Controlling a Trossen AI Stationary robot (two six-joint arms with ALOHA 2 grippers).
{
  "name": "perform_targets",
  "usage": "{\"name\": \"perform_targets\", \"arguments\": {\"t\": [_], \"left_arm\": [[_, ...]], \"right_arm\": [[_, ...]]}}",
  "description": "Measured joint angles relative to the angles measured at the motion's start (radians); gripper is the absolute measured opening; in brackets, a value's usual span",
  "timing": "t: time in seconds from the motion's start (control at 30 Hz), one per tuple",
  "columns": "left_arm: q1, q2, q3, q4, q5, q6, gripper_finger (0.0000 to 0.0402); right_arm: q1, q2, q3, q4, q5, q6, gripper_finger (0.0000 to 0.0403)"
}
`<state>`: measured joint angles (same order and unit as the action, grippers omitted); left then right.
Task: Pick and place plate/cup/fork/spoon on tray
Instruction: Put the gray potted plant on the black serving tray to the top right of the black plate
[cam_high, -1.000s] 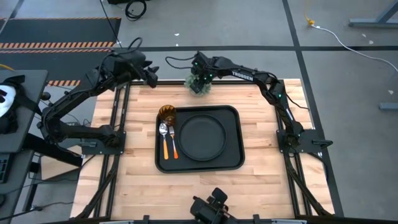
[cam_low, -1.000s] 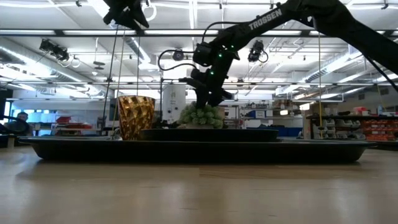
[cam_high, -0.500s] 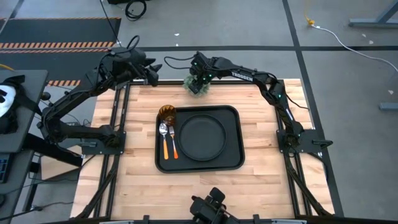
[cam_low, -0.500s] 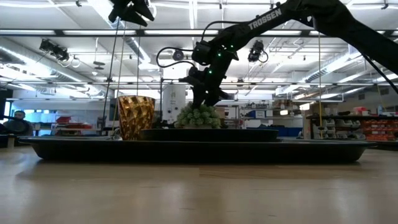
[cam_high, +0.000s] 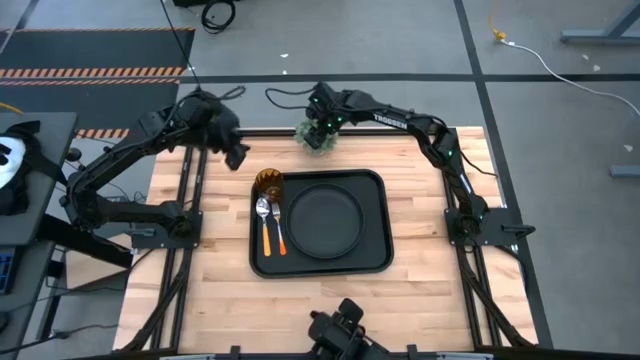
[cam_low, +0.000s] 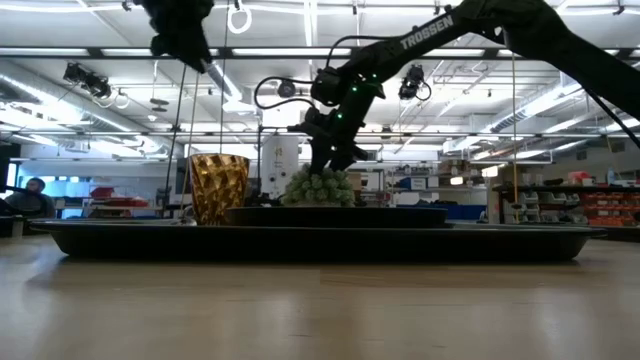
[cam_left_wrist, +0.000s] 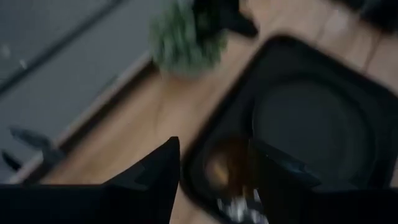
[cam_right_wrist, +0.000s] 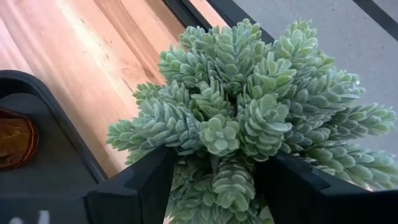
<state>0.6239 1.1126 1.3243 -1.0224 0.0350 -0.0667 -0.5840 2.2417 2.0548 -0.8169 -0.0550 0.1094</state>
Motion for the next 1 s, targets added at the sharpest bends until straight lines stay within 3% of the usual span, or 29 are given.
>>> {"name": "perform_targets", "arguments": {"t": [0.13, 1.0], "left_arm": [[0.000, 0.000, 0.000, -0.100, 0.011, -0.008, 0.0187], [0.000, -0.004, 0.000, -0.223, 0.023, 0.021, 0.0181]], "right_arm": [[-0.011, 0.000, 0.000, 0.000, -0.007, -0.009, 0.0227], [0.010, 0.000, 0.000, 0.000, -0.014, 0.029, 0.0218]]}}
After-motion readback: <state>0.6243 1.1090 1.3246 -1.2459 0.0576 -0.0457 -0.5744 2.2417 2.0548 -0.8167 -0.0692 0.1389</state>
